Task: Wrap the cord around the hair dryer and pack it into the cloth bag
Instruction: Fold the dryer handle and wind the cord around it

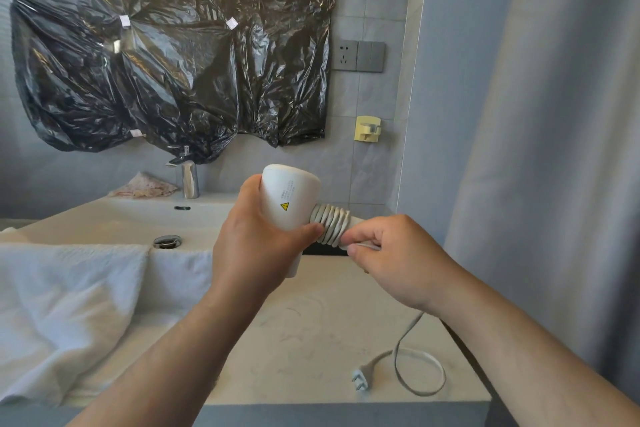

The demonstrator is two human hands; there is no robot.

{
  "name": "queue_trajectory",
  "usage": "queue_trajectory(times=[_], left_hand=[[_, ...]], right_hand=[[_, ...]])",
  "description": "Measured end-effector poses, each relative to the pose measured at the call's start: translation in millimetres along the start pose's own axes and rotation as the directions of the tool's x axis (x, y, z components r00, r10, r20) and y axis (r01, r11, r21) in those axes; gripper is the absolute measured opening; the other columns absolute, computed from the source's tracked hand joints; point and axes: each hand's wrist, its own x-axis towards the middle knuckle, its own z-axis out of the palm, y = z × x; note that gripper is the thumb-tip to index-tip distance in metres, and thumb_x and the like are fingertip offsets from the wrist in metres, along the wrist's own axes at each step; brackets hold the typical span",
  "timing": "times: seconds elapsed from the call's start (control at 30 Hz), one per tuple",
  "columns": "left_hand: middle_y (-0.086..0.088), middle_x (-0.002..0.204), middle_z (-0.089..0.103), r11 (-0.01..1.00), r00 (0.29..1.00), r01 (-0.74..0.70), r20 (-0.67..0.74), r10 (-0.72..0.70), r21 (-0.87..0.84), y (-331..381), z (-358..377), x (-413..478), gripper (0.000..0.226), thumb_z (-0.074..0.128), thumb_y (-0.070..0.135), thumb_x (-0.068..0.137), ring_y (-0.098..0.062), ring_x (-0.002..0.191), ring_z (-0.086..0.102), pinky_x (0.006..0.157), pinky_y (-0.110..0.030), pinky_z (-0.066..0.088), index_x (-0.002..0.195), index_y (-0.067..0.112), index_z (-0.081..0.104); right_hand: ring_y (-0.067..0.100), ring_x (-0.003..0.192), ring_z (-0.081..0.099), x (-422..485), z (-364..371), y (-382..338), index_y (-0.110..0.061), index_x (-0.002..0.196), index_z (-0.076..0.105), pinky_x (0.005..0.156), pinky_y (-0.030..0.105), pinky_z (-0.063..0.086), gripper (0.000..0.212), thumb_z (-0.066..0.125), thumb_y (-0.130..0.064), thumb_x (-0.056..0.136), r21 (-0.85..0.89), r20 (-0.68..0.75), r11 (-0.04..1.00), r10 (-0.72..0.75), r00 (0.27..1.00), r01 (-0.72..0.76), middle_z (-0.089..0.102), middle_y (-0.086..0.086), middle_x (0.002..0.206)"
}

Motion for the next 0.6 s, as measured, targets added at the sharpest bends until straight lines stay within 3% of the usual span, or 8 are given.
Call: queue_trajectory(times=[0.13, 0.2, 0.27, 0.33, 0.47, 0.6], left_hand=[[0.015, 0.09, 0.063, 1.0, 0.996, -0.022, 0.085, 0.02, 0.014, 1, -5, 5, 0.071, 0.081, 0.053, 0.051, -0.018, 0.085, 0.064, 0.075, -0.046, 0.057, 0.113, 0.042, 0.049], [0.016, 0.093, 0.065, 1.0, 0.991, -0.028, 0.13, 0.029, -0.014, 1, -9, 8, 0.071, 0.082, 0.054, 0.049, -0.016, 0.088, 0.065, 0.077, -0.046, 0.057, 0.112, 0.044, 0.05], [0.016, 0.094, 0.066, 0.999, 0.986, -0.031, 0.16, 0.038, -0.043, 2, -14, 9, 0.071, 0.086, 0.05, 0.05, -0.011, 0.087, 0.065, 0.075, -0.04, 0.057, 0.111, 0.044, 0.052], [0.016, 0.094, 0.067, 0.997, 0.981, -0.037, 0.186, 0.049, -0.065, 5, -18, 11, 0.07, 0.091, 0.044, 0.053, -0.007, 0.086, 0.064, 0.072, -0.034, 0.055, 0.112, 0.042, 0.054], [0.007, 0.098, 0.071, 0.989, 0.973, -0.032, 0.219, 0.065, -0.147, 8, -23, 15, 0.077, 0.089, 0.048, 0.046, -0.016, 0.089, 0.069, 0.078, -0.046, 0.059, 0.116, 0.036, 0.058], [0.006, 0.099, 0.072, 0.98, 0.958, -0.055, 0.266, 0.105, -0.189, 10, -27, 18, 0.08, 0.091, 0.041, 0.047, -0.015, 0.09, 0.07, 0.078, -0.044, 0.061, 0.119, 0.036, 0.058]], right_hand=[[0.001, 0.07, 0.058, 2, -13, -4, -0.036, 0.084, 0.065, 0.063, 0.019, 0.045, 0.012, 0.066, -0.025, 0.087, -0.161, 0.008, 0.978, -0.134, 0.991, 0.134, 0.064, -0.012, 0.072], [0.003, 0.073, 0.059, 5, -20, -3, -0.033, 0.082, 0.067, 0.066, 0.023, 0.048, 0.008, 0.071, -0.026, 0.083, -0.19, -0.007, 0.964, -0.192, 0.981, 0.187, 0.065, -0.011, 0.074], [0.007, 0.076, 0.061, 8, -25, -3, -0.029, 0.079, 0.07, 0.071, 0.026, 0.049, 0.01, 0.078, -0.025, 0.077, -0.141, -0.047, 0.963, -0.239, 0.97, 0.23, 0.067, -0.007, 0.078], [0.006, 0.076, 0.058, 11, -27, -3, -0.029, 0.073, 0.07, 0.069, 0.021, 0.046, 0.013, 0.083, -0.025, 0.072, -0.111, -0.079, 0.955, -0.284, 0.956, 0.274, 0.063, -0.005, 0.078], [-0.001, 0.066, 0.053, 16, -29, -4, -0.033, 0.068, 0.063, 0.062, 0.01, 0.039, 0.023, 0.085, -0.028, 0.068, -0.049, -0.122, 0.967, -0.255, 0.959, 0.25, 0.06, -0.009, 0.071], [0.008, 0.062, 0.05, 21, -31, 2, -0.027, 0.069, 0.062, 0.061, 0.026, 0.044, 0.026, 0.087, -0.032, 0.064, 0.24, 0.04, 0.959, -0.166, 0.985, 0.152, 0.057, -0.006, 0.066]])
